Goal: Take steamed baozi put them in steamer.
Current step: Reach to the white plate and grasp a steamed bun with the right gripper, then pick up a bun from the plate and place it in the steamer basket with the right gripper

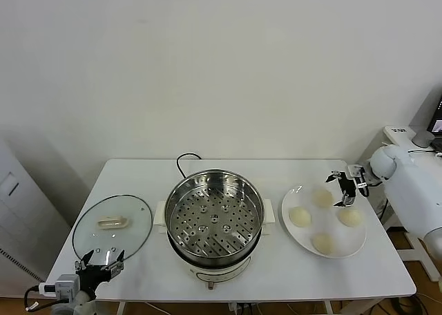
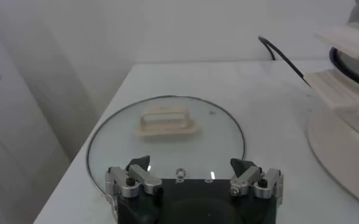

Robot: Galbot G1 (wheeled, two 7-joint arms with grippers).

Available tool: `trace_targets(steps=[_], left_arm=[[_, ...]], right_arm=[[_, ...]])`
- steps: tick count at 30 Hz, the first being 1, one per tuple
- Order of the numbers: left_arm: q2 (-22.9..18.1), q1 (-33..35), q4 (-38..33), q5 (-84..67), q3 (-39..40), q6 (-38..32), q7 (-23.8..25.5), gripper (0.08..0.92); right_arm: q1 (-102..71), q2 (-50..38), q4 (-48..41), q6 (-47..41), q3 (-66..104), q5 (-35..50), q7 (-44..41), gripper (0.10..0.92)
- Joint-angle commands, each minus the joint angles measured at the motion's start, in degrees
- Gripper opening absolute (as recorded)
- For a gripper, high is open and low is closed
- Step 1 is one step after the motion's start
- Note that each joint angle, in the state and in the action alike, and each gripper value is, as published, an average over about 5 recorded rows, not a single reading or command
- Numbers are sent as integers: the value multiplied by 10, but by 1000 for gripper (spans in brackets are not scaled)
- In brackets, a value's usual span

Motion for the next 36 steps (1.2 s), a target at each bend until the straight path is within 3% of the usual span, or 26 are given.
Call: trace_targets(steps=[1,9,25,31,36], left_arm=[[1,0,-1,1,1,0,0,823],[0,4,-4,-1,1,-1,0,823],[-2,14,-12,-1,-1,-4,0,823],[-5,17,-13,-1,-1,-5,-1,823],[-7,18,-13,0,-1,-3,-2,823]], right_arm=[[10,23,-39,5,-2,-28,9,823],[9,43,-64,-4,17,-52,37,791],[4,54,-73,-8,35,-55,22,475],[-1,41,-46,-9,24,-39,16,459],[27,-5,50,-24,-50,61,-7,458]])
